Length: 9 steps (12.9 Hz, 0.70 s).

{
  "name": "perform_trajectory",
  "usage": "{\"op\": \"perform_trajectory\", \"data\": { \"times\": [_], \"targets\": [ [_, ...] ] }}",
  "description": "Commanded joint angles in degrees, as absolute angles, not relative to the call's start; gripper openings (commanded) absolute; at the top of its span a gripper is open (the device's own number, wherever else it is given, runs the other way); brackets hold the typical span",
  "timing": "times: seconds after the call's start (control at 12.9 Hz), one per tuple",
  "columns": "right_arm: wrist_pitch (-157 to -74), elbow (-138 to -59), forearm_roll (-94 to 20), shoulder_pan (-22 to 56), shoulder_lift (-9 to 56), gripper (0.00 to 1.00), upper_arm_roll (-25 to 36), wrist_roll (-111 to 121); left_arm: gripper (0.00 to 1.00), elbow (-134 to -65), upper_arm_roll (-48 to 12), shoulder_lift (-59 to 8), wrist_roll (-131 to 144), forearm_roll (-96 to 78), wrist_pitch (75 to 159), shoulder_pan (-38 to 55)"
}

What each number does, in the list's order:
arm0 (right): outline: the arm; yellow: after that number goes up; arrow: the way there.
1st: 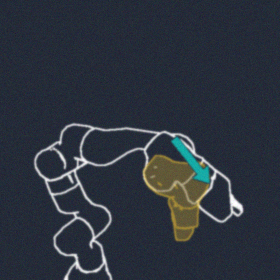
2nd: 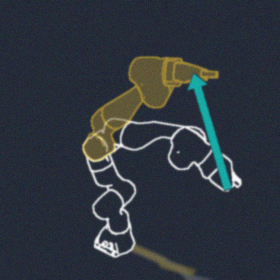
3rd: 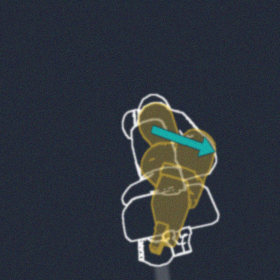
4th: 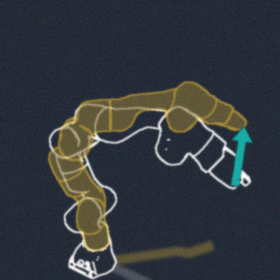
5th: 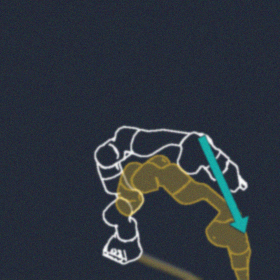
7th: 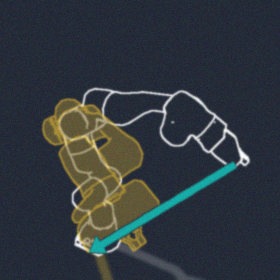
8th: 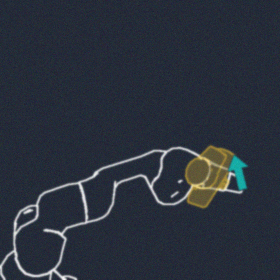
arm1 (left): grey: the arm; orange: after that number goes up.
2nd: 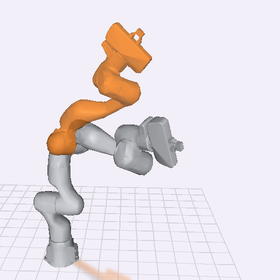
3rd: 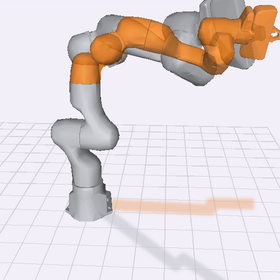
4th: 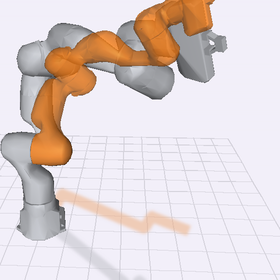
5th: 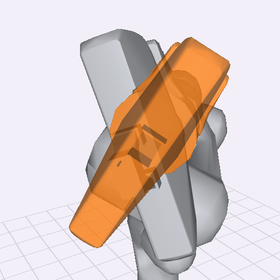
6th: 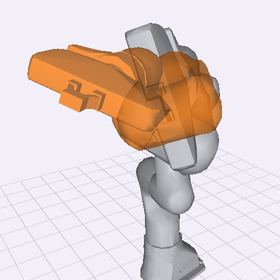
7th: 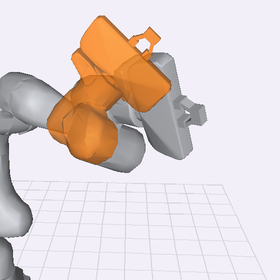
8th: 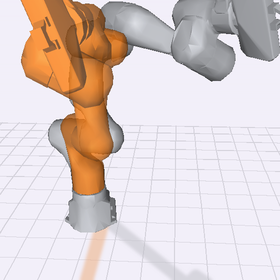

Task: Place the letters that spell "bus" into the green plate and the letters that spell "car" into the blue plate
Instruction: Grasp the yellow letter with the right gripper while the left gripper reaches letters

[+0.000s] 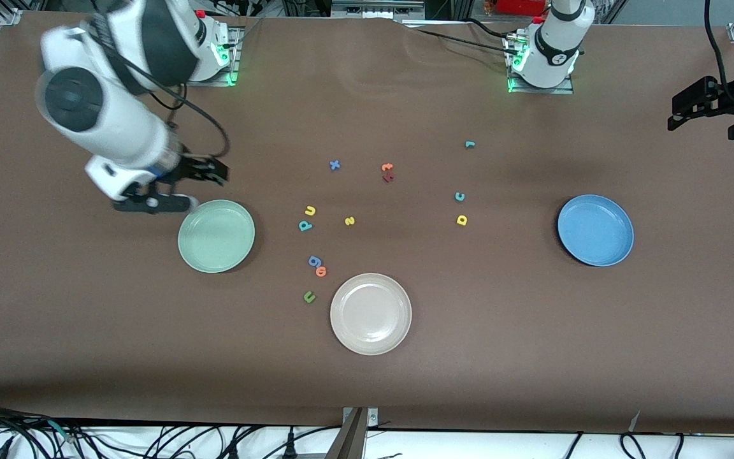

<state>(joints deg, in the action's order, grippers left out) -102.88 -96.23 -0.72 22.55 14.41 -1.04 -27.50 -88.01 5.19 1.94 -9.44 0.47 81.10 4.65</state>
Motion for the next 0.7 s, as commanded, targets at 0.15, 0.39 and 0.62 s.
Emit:
{"op": "perform_trajectory", "data": {
  "times": [0.15,0.39,0.62],
  "targets": [
    [-117.75,-95.45,-0.79,29.52,27.74,0.99,-0.44,-40.78,1.00,-87.18,5.27,2.02,-9.14,-2.81,82.95,4.22],
    [-123.54,-95.36,-0.79,34.27,31.80,0.88,-0.26,-50.32,1.00,-92.18,4.66,2.63,-10.46,-3.95,85.43,4.57],
    [-131.89,-95.27,-0.88,37.61,35.93,0.80,-0.26,-61.48,1.00,-100.16,4.48,3.25,-10.55,-11.05,90.32,4.57]
  ]
}}
